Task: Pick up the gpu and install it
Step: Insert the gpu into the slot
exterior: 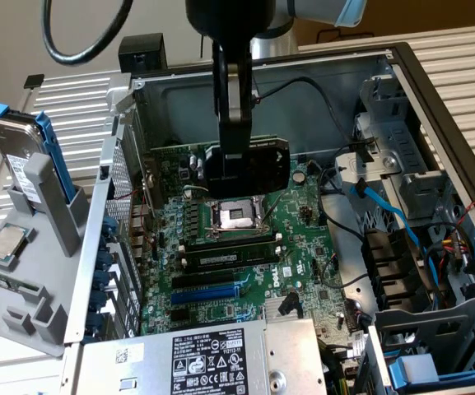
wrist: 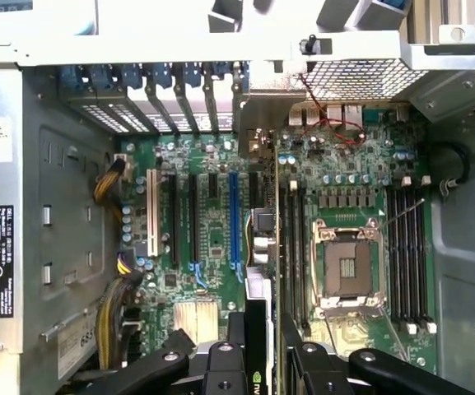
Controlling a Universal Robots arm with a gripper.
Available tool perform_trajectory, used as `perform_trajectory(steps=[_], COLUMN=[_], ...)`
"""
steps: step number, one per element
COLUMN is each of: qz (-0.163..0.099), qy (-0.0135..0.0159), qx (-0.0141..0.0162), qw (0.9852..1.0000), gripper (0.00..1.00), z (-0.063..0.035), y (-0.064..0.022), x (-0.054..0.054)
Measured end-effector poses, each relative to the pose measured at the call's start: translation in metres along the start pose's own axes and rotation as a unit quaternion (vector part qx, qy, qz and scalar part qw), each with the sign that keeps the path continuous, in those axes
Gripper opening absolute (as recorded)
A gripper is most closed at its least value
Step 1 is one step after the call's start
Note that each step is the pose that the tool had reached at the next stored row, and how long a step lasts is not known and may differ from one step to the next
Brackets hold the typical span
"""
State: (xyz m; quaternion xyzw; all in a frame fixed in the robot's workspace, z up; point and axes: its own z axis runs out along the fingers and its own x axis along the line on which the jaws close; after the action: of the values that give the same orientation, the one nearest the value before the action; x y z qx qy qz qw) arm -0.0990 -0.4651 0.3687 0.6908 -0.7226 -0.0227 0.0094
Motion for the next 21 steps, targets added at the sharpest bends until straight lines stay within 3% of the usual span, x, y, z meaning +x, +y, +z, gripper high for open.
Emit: perform_trajectory(steps=[10, 17, 20, 21], qz=[0.0, 0.001, 0.001, 0.001], qy=[0.0, 0.0002, 0.0005, 0.0006], qx=[-0.0002, -0.0061, -0.0111, -0.0112], qw=[1.0, 1.0, 0.9999, 0.9999], gripper=[0.27, 0.27, 0.27, 0.27], z=[0.0183, 0.0306, 0.0335, 0.0334], y=[0.0027, 0.0066, 0.0067, 0.0067], x=[0.001, 0.002, 0.003, 0.003])
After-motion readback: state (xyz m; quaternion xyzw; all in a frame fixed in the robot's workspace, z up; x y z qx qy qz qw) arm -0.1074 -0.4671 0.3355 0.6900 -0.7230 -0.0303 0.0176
